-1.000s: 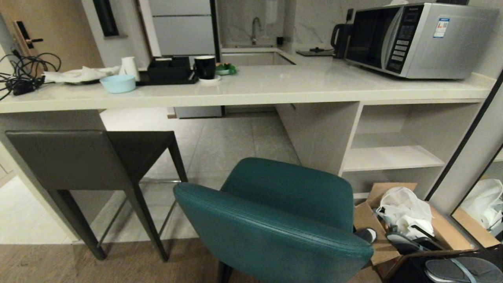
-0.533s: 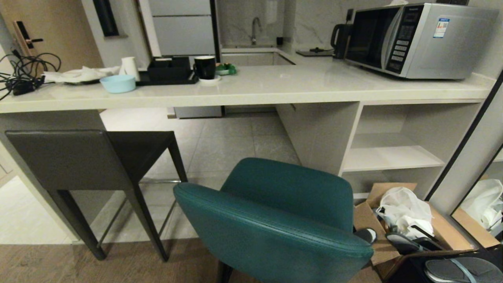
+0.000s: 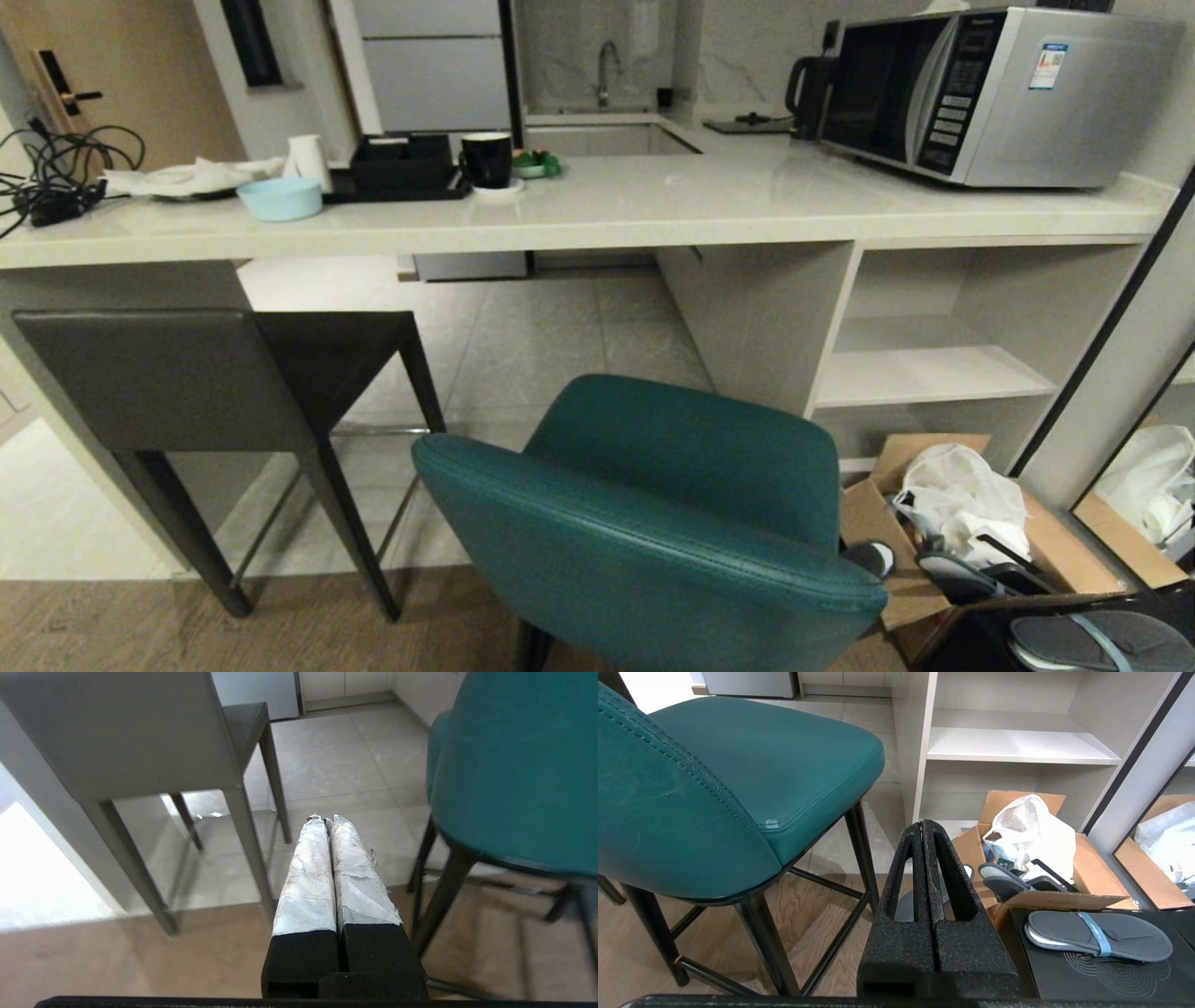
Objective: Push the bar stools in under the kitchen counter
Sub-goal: Pull the gray chair out from under the dining table
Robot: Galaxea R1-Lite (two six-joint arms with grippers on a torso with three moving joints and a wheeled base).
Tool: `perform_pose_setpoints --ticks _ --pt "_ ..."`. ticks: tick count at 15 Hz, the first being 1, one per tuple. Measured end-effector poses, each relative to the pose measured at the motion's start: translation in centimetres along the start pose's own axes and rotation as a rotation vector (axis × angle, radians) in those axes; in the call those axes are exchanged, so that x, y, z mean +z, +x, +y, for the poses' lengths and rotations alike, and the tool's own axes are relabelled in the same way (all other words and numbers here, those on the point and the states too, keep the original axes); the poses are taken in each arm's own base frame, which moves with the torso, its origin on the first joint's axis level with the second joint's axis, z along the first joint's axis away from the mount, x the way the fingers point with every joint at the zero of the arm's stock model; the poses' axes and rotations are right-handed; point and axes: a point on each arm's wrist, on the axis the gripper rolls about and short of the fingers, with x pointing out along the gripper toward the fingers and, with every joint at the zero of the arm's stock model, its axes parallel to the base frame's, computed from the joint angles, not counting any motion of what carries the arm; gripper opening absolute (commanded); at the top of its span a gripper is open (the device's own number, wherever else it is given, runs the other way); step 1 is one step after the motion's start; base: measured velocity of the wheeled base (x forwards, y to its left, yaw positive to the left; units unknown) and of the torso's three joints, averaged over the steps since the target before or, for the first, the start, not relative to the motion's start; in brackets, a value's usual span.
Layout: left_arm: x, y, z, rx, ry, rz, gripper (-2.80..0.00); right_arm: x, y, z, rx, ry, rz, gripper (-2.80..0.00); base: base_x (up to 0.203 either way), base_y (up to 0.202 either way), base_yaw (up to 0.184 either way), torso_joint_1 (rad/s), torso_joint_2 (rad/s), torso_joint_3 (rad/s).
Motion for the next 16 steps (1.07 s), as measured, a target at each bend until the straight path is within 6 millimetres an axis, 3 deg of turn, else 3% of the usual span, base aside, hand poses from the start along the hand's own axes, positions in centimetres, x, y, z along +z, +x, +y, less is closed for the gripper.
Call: perform_pose_setpoints --ticks 3,10,16 --pt "0.00 0.00 0.01 0.003 -0.024 0.000 -2.80 -0.02 0.00 0.00 0.000 -0.007 0.002 -2.80 -0.046 0.000 -0.002 0.005 0.00 -0.001" --pt "0.00 0.00 0.02 0.007 -0.031 0.001 -2.80 -0.03 0.00 0.00 0.000 -0.005 0.003 -2.80 -0.182 0.000 -0.001 0.000 0.00 0.001" --pt "0.00 0.01 0.02 0.007 -0.033 0.001 -2.80 -0.04 0.00 0.00 0.000 -0.004 0.004 -2.80 0.000 0.013 0.000 0.000 0.00 0.000"
